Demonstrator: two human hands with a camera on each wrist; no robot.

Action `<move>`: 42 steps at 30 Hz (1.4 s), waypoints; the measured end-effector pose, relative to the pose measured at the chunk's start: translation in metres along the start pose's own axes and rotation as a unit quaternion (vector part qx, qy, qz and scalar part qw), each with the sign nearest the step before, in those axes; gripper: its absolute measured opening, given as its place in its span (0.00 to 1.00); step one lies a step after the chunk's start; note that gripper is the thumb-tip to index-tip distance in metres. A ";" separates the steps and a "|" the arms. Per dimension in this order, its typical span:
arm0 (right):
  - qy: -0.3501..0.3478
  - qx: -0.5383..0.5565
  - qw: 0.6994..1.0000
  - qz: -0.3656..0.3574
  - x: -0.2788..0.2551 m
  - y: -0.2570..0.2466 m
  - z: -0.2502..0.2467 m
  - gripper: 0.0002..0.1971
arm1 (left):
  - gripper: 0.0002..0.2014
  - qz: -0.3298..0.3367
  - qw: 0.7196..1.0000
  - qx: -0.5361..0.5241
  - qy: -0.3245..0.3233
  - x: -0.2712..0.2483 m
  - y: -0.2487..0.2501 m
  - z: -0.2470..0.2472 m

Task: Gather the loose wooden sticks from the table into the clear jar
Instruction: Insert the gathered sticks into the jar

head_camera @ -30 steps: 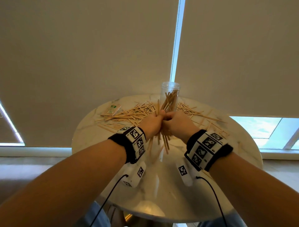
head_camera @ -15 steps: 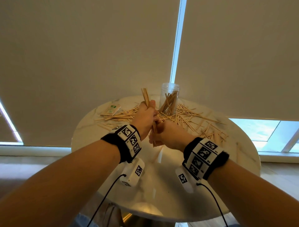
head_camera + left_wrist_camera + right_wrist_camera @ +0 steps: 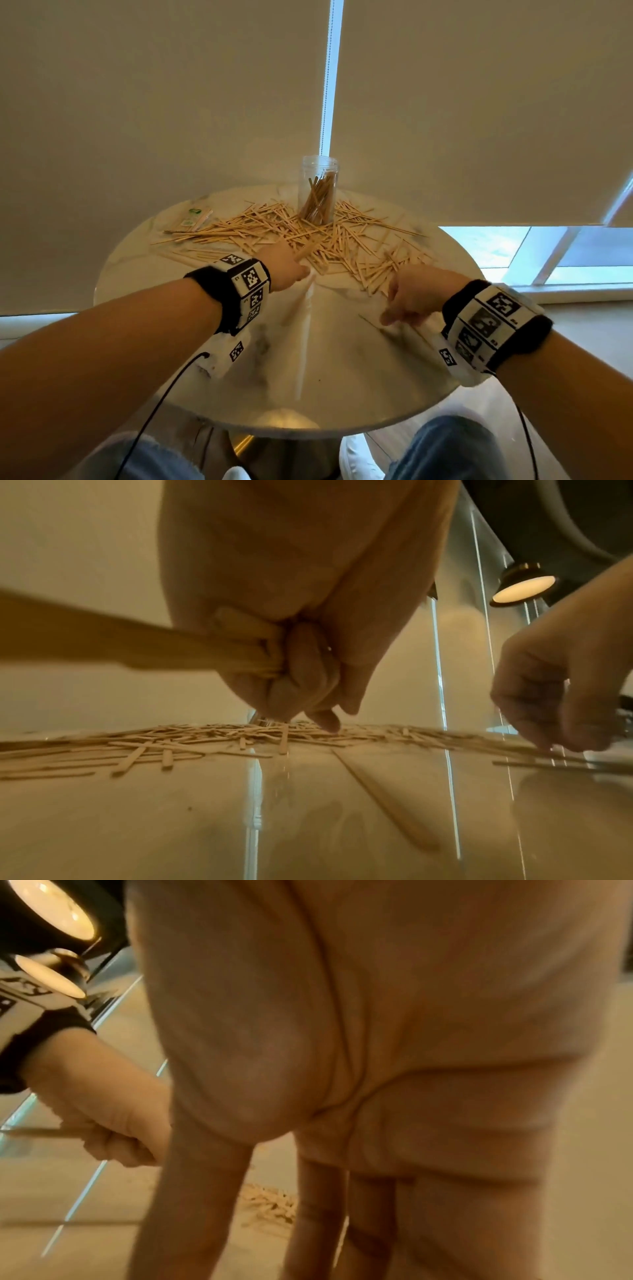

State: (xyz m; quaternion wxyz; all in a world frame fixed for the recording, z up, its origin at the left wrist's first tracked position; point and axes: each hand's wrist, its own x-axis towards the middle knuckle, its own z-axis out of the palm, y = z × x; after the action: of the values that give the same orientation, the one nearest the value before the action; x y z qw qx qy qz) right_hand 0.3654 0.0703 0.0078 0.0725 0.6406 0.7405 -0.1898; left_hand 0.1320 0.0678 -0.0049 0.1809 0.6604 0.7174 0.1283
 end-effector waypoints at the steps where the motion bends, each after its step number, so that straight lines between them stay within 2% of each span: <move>1: -0.017 -0.019 1.000 0.010 -0.002 0.005 0.004 0.18 | 0.20 0.008 0.998 0.063 -0.015 -0.002 0.005 0.003; 3: -0.020 -0.035 0.999 0.003 -0.006 0.009 0.011 0.17 | 0.29 0.022 0.985 0.166 -0.031 -0.007 0.011 0.008; 4: -0.020 -0.042 0.999 -0.005 -0.007 0.008 0.014 0.16 | 0.29 0.014 0.981 0.191 -0.039 -0.006 0.013 0.011; 7: -0.005 -0.081 0.996 -0.034 -0.008 -0.001 0.019 0.09 | 0.21 -0.012 0.982 0.181 -0.045 -0.002 0.020 0.019; 9: 0.011 -0.115 0.992 -0.045 -0.007 -0.009 0.022 0.09 | 0.14 -0.014 0.981 0.187 -0.048 -0.002 0.027 0.022; 12: 0.053 -0.150 0.985 -0.067 0.000 -0.019 0.026 0.05 | 0.14 -0.013 0.979 0.200 -0.042 -0.005 0.033 0.022; 15: 0.071 -0.149 0.983 -0.075 0.005 -0.025 0.027 0.11 | 0.18 -0.011 0.978 0.203 -0.044 -0.003 0.027 0.020; 17: 0.071 -0.126 0.987 -0.075 0.007 -0.029 0.027 0.11 | 0.19 -0.026 0.990 0.133 -0.033 0.003 0.018 0.017; 19: 0.070 -0.070 0.993 -0.070 0.012 -0.031 0.022 0.10 | 0.17 -0.045 0.999 -0.008 -0.011 0.011 0.008 0.014; 22: 0.072 0.068 0.993 -0.066 0.020 -0.034 0.011 0.09 | 0.12 -0.042 0.981 -0.188 -0.021 0.013 0.007 0.008; 24: 0.095 0.161 0.979 -0.077 0.021 -0.039 0.001 0.06 | 0.15 -0.012 0.976 -0.215 -0.020 0.008 0.015 0.003; 26: 0.116 0.252 0.957 -0.090 0.022 -0.045 -0.009 0.05 | 0.18 0.004 0.969 -0.247 0.011 0.007 0.021 0.002; 28: 0.123 0.329 0.930 -0.109 0.024 -0.050 -0.016 0.05 | 0.15 0.001 0.944 -0.329 0.005 0.009 0.029 0.003; 30: 0.134 0.375 0.908 -0.126 0.026 -0.055 -0.022 0.04 | 0.14 -0.005 0.895 -0.444 -0.035 0.007 0.039 0.004; 31: 0.147 0.378 0.905 -0.131 0.027 -0.056 -0.025 0.04 | 0.15 -0.006 0.873 -0.485 -0.043 0.009 0.043 0.006; 32: 0.163 0.368 0.905 -0.136 0.029 -0.056 -0.028 0.05 | 0.15 -0.012 0.866 -0.499 -0.031 0.011 0.048 0.008; 33: 0.173 0.357 0.907 -0.141 0.029 -0.055 -0.030 0.05 | 0.15 -0.023 0.871 -0.490 -0.003 0.015 0.051 0.010; 36: 0.153 0.349 0.918 -0.110 0.033 -0.036 -0.039 0.05 | 0.18 -0.044 0.913 -0.402 0.058 0.027 0.055 0.015; 39: 0.157 0.348 0.924 -0.015 0.044 0.005 -0.045 0.08 | 0.26 -0.020 0.949 -0.310 0.044 0.037 0.054 0.017; 41: 0.162 0.305 0.937 0.056 0.048 0.034 -0.043 0.10 | 0.22 -0.010 0.962 -0.272 0.034 0.043 0.054 0.019; 42: 0.150 0.226 0.958 0.088 0.051 0.048 -0.041 0.11 | 0.20 -0.011 0.966 -0.257 0.033 0.046 0.054 0.020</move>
State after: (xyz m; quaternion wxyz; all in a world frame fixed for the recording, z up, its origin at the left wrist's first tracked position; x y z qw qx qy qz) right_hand 0.4094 0.1377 0.0189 -0.1700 0.7244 0.6210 -0.2465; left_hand 0.1864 0.1177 -0.0043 0.3224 0.5791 0.6732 0.3279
